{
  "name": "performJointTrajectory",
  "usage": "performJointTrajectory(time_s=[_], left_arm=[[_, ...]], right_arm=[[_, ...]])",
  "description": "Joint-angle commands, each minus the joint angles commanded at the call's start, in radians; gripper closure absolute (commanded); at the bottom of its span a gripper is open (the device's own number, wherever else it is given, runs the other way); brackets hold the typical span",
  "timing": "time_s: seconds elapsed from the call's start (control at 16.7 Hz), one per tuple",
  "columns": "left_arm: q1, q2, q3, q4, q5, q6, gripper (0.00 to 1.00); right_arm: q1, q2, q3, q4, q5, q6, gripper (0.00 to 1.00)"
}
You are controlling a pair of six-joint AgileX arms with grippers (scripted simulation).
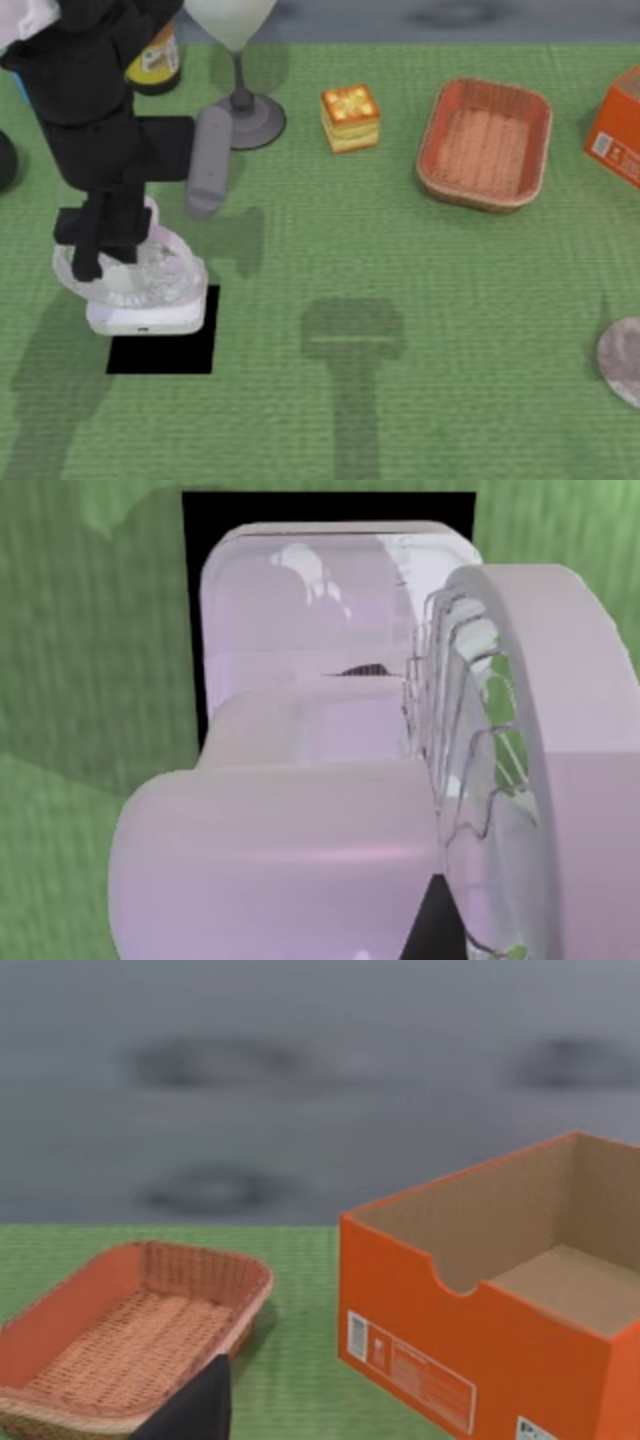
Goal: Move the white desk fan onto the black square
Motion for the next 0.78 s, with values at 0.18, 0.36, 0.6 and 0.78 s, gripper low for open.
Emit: performJointTrajectory(time_s=[0.18,0.36,0.6,0.78], left_arm=[[-0.005,0.003,-0.015,0.018,-0.001,0.003,1.00],[0.006,0.006,-0.092,0.103,0.000,0.006,1.00],[0.009,0.012,-0.124,0.136,0.000,0.009,1.00],[0.009,0.012,-0.124,0.136,0.000,0.009,0.85]], right_arm=[[0.000,0.000,0.000,0.000,0.000,0.000,0.00],[0.000,0.000,0.000,0.000,0.000,0.000,0.00],[0.000,0.000,0.000,0.000,0.000,0.000,0.00],[0.000,0.000,0.000,0.000,0.000,0.000,0.00]])
